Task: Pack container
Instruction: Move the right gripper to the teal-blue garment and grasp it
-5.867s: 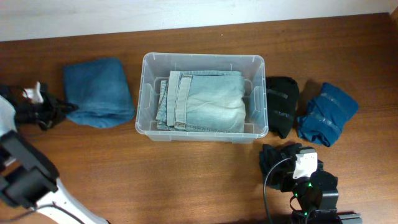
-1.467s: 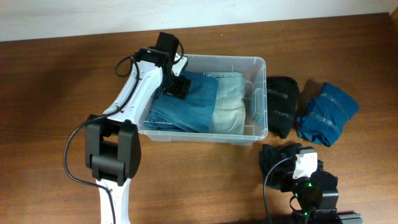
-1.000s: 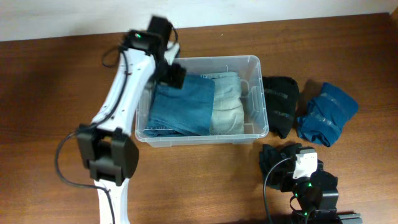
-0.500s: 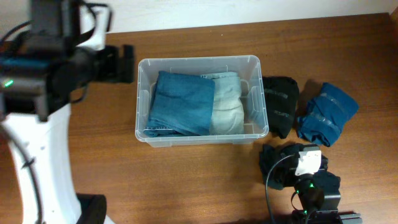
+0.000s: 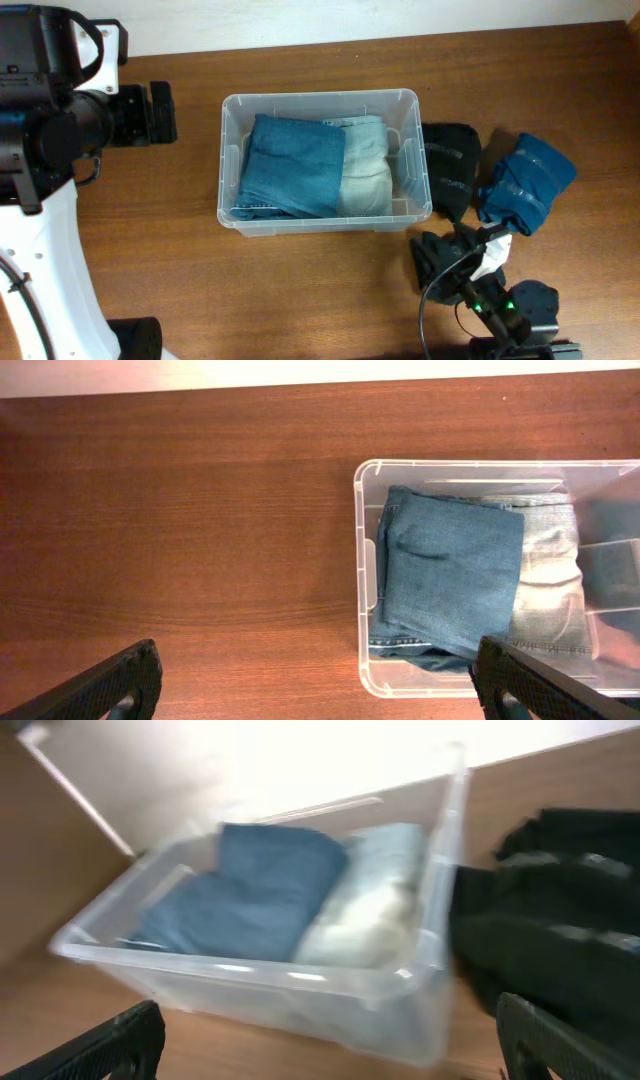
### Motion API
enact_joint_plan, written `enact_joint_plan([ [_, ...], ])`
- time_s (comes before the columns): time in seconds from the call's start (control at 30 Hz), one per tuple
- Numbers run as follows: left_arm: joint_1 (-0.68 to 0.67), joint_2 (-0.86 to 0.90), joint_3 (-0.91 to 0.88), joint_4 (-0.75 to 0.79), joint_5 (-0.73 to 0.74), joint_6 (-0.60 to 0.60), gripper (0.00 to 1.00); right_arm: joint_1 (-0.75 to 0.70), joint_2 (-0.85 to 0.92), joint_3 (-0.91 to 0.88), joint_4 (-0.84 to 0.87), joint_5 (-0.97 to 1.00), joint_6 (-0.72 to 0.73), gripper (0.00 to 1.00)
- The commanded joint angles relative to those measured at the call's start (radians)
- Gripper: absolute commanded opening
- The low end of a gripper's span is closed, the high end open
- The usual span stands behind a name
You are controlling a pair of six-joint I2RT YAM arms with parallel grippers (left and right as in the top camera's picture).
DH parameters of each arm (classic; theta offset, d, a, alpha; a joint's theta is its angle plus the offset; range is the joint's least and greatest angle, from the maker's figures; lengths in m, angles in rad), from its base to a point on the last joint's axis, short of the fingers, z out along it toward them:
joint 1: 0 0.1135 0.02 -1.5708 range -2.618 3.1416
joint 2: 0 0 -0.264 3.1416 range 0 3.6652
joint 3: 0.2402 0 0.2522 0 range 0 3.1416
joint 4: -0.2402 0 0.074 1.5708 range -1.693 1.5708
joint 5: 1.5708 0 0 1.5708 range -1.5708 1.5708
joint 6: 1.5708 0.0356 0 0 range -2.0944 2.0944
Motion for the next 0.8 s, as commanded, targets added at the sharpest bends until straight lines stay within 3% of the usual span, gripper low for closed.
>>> enact_joint_plan([
  [0.0,0.004,-0.018,-0.004,0.000,-0.010,-0.006,0.99,-0.008,0.040,0.131,0.001,-0.068,0.064,0.98],
  [0.27,0.004,-0.018,-0.004,0.000,-0.010,-0.006,1.00,-0.008,0.449,0.543,-0.294,0.262,0.048,0.98],
  [0.5,0.004,-0.018,-0.004,-0.001,-0.010,-0.006,1.00,-0.008,0.893,0.945,-0.507,0.119,-0.114,0.99],
  [0.63,0.005,-0.018,-0.004,0.000,-0.010,-0.006,0.99,-0.064,1.090,1.110,-0.616,0.122,-0.062,0.99],
  [0.77,0.004,-0.018,-0.004,-0.001,-0.010,-0.006,0.99,-0.224,1.275,1.212,-0.676,0.114,-0.022,0.98],
])
